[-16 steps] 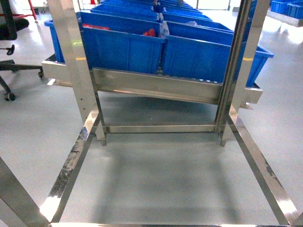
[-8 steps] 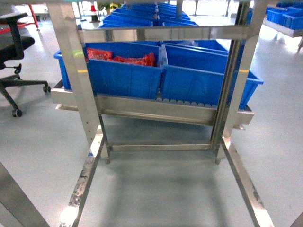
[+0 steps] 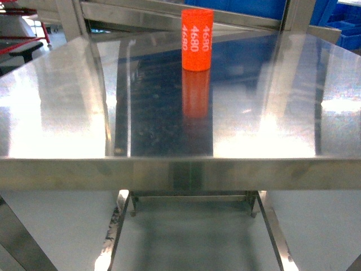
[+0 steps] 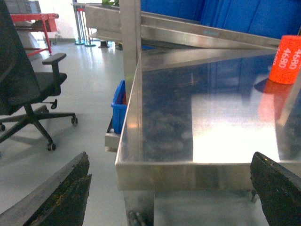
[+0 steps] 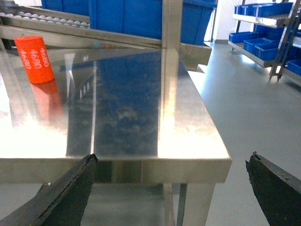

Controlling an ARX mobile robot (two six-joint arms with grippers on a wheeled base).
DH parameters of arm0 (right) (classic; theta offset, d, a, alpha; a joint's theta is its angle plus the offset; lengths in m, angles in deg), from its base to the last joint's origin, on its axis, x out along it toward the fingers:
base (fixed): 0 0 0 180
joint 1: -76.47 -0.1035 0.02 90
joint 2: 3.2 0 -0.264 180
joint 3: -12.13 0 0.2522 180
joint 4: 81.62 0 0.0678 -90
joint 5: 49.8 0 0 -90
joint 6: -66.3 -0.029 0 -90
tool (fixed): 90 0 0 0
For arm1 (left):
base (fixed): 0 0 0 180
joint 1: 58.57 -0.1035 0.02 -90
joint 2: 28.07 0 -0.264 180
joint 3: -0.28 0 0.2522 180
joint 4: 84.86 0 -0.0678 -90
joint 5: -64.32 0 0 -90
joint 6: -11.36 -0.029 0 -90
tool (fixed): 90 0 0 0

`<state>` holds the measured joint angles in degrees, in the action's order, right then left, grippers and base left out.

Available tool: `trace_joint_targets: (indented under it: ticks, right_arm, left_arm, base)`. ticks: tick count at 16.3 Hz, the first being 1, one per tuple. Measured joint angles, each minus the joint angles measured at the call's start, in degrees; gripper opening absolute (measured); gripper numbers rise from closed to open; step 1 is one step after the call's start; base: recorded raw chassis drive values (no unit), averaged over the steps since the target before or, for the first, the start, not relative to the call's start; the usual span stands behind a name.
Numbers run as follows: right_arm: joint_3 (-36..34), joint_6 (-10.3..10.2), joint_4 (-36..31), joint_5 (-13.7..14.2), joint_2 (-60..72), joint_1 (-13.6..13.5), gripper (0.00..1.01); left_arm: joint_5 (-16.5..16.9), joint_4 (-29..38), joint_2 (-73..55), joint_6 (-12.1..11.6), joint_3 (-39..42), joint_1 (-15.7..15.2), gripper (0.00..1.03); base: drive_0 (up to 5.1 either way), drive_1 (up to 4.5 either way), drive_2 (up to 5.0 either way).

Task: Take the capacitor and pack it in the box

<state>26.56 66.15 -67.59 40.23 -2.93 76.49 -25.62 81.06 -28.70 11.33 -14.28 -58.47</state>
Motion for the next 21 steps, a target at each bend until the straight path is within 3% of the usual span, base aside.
trace_joint_targets:
  ticks: [21]
  right_arm:
    - [0.00,0.00,0.04,-0.02,0.00,0.00,0.98]
  left_arm:
    - [-0.09,0.04,0.00,0.02,0.00,0.00,0.98]
  base:
    - [0.0,0.00,0.0]
